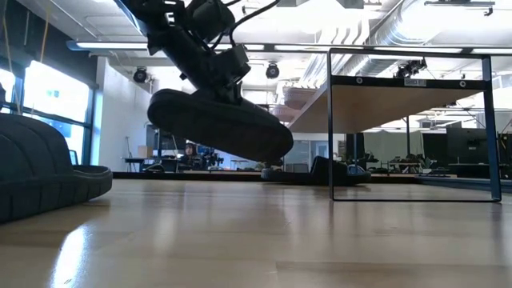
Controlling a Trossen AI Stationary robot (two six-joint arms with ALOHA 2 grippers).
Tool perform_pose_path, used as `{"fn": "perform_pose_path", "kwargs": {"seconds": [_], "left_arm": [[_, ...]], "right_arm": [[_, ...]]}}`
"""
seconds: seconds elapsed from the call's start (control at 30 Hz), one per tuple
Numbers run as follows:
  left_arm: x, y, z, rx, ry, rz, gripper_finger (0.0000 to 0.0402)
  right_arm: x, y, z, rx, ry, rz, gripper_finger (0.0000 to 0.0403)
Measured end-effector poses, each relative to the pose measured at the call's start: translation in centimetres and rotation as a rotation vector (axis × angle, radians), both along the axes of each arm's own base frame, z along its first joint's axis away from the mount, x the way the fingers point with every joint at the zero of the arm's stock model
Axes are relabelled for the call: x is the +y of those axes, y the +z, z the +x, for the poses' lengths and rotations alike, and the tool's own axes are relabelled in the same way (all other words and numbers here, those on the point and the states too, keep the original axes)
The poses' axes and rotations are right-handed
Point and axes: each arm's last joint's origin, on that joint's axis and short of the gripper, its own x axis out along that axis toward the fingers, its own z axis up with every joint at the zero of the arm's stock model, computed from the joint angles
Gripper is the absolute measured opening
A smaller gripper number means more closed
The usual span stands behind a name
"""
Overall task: Pick and place slides into the shelf
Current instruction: Adjust the black slides under the shelf
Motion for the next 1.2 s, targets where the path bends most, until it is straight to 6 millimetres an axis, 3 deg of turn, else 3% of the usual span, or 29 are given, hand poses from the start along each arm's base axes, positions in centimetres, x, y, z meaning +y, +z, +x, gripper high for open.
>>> {"fn": "perform_pose_path", "kwargs": {"seconds": [0.3,0.4,0.53,0.7,0.87,1.03,1.2], "left_arm": [[0.0,0.1,0.1,-0.016,0.005,-0.001,0.0],[0.0,0.1,0.1,-0.015,0.004,0.0,0.0],[0.0,0.1,0.1,-0.019,-0.007,-0.01,0.0],[-0.1,0.1,0.2,-0.025,-0.038,-0.023,0.0],[0.2,-1.1,0.9,-0.004,-0.092,0.019,0.0],[0.6,-3.8,2.1,0.044,-0.147,0.064,0.0],[1.2,-5.0,3.3,0.034,-0.179,0.144,0.0]], "right_arm": [[-2.6,0.9,4.3,0.018,0.137,0.005,0.0],[-2.5,1.6,5.8,0.025,0.218,-0.026,0.0],[-1.5,3.2,5.9,0.036,0.282,-0.046,0.0],[-0.2,4.4,4.0,0.135,0.131,-0.011,0.0],[1.7,4.4,0.2,0.307,-0.11,0.039,0.0],[3.2,2.1,-4.0,0.445,-0.357,0.179,0.0],[4.0,-0.9,-5.8,0.456,-0.399,0.233,0.0]]}}
